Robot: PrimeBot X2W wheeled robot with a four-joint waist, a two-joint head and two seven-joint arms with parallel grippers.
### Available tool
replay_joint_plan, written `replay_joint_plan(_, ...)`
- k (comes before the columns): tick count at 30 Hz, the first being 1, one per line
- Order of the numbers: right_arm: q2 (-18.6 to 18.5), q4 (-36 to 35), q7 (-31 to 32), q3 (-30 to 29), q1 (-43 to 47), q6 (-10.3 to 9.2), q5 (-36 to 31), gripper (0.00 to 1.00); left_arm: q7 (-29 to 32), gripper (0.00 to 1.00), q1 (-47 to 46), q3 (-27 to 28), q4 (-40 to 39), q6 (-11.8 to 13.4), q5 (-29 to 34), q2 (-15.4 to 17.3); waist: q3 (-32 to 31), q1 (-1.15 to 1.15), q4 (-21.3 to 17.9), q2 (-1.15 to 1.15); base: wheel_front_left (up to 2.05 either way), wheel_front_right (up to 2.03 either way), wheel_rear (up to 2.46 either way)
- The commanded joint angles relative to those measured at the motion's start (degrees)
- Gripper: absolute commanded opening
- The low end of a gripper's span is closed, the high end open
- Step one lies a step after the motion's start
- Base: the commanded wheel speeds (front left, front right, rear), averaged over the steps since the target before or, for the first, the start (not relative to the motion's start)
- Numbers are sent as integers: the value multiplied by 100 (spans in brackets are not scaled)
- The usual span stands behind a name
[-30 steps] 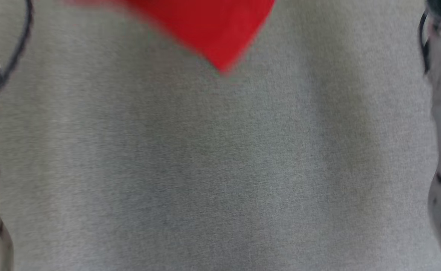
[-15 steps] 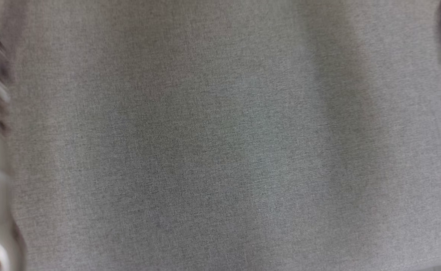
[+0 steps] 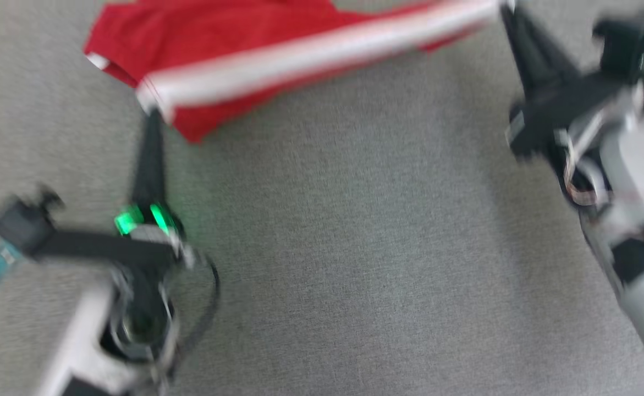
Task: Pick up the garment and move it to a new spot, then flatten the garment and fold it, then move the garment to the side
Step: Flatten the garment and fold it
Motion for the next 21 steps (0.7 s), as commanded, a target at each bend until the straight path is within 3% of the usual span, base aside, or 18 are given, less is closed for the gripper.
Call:
replay_joint_plan(1,-119,-100,64,-2,261,-13,66,0,-39,0,289,-91,-69,-11,-47,39,-478,0,207,-1,0,0,0)
replay_joint_plan(9,-643,-1154,985,-609,2213,-13,225,0,-50,0,1637,-822,-346,-11,46,397,-1424,0,518,-1,0,0,0)
replay_joint_plan(12,-551,-1910,1572,-1122,3261,-13,51,0,-72,0,2090,-1096,-215,-12,306,583,-1743,0,611,-1,0,0,0)
replay_joint_plan(21,-186,-3668,3484,-1792,5524,-13,-314,0,-91,0,3047,-1424,-142,-12,749,864,-2110,0,808,-1,0,0,0)
